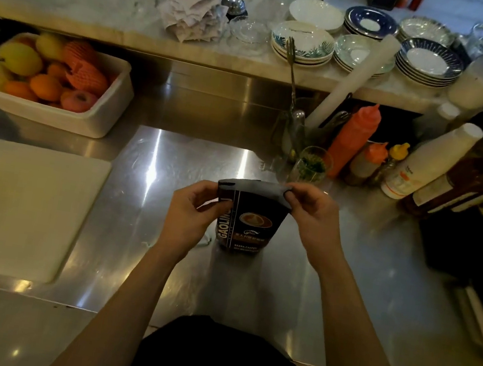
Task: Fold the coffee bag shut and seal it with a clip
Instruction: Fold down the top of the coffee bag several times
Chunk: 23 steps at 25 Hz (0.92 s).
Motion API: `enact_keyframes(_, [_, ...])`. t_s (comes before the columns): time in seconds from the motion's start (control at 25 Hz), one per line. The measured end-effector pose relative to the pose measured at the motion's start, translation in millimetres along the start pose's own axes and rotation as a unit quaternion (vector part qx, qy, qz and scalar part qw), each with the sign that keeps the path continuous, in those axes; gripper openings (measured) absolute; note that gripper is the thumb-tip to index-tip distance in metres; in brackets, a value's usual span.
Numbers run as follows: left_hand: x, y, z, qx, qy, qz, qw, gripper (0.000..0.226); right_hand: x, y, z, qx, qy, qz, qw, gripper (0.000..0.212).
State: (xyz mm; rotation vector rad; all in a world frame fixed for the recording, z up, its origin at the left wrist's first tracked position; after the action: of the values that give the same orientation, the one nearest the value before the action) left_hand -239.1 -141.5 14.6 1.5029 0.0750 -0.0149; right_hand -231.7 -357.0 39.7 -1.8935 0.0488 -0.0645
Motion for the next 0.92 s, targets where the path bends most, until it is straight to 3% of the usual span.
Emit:
enact_keyframes(0.16, [-2.0,5.6,5.6,0.018,-0.006,0.024,1.0,0.034,0.8,5.2,-0.8,-0.033,0.053,0.001,0.998,0.021])
enact_keyframes(0.28, [-4.6,6.9,5.0,0.066,0.013,0.048,0.997,0.028,-1.2,6.1,-0.8,-0.068,0.099,-0.012,0.993,0.026])
enact_keyframes(0.4, [-4.8,8.1,3.4,0.074,0.024,0.062,0.995,0.022,-2.4,6.9,1.0,-0.081,0.12,-0.028,0.989,0.017])
enact_keyframes(0.68, [-5.9,1.5,6.3,0.075,0.056,0.067,0.993,0.019,-11.5,7.8,-4.5,0.028,0.014,0.001,0.999,0.02])
enact_keyframes(0.92, [-5.2,-4.1,10.9,0.078,0.063,0.059,0.993,0.019,-17.7,10.6,-5.8,0.032,0.0,0.011,0.999,0.028])
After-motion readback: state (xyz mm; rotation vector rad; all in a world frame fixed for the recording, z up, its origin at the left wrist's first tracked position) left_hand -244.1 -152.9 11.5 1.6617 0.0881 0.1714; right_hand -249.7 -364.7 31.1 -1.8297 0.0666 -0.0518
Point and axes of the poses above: each hand's wrist, its own x-axis towards the middle knuckle, its own z-axis out of the palm, y = z × x, the point moved 5 cm from there along x, towards the middle knuckle, and after that the axes turned 9 degrees about -x, right-handed, at the moved point
